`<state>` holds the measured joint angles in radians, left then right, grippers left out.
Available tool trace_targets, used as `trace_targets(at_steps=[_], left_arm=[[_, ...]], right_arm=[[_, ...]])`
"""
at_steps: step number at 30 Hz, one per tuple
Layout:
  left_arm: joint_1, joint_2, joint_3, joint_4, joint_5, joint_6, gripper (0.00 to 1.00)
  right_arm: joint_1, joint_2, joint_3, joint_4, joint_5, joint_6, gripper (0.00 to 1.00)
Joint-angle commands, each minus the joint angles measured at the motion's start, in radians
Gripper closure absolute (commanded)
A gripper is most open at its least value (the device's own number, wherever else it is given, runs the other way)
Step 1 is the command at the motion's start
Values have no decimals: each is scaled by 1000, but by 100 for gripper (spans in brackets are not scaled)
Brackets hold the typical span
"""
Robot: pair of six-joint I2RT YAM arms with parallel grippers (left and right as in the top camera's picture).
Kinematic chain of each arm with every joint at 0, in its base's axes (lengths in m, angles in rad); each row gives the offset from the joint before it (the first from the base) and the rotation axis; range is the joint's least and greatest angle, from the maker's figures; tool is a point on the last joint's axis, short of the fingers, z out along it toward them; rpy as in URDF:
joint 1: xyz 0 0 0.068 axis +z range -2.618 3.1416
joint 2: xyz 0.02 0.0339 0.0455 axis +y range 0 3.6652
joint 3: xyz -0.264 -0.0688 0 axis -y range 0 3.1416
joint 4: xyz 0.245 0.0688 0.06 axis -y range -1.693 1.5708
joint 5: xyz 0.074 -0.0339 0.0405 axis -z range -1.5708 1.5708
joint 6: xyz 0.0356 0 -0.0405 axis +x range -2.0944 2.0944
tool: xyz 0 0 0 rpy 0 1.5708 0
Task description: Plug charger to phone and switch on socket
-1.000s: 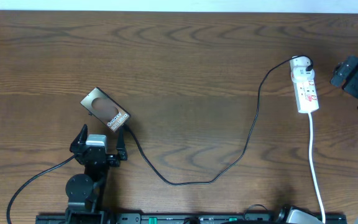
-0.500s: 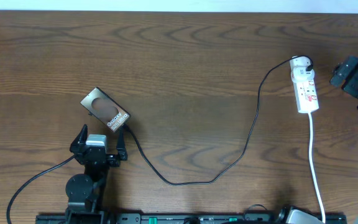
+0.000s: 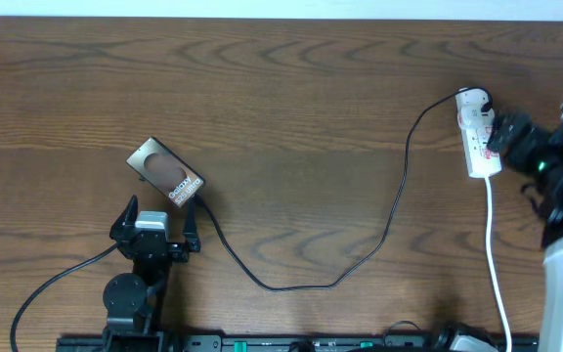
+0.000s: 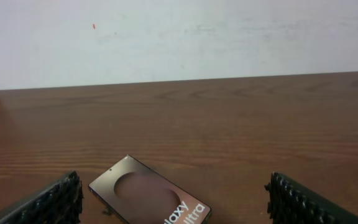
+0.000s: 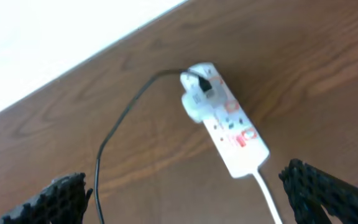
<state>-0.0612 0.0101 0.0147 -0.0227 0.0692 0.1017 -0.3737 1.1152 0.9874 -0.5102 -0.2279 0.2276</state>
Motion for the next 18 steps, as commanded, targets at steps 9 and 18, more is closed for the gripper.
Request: trace_targets(at_steps=[9, 18], left_arm=[[-4, -6, -10, -43, 23, -1, 9], [-4, -6, -10, -43, 23, -2, 9]], right_arm=[[9, -386, -560, 457, -19, 77, 1], [9, -683, -908, 924, -18, 259, 1]])
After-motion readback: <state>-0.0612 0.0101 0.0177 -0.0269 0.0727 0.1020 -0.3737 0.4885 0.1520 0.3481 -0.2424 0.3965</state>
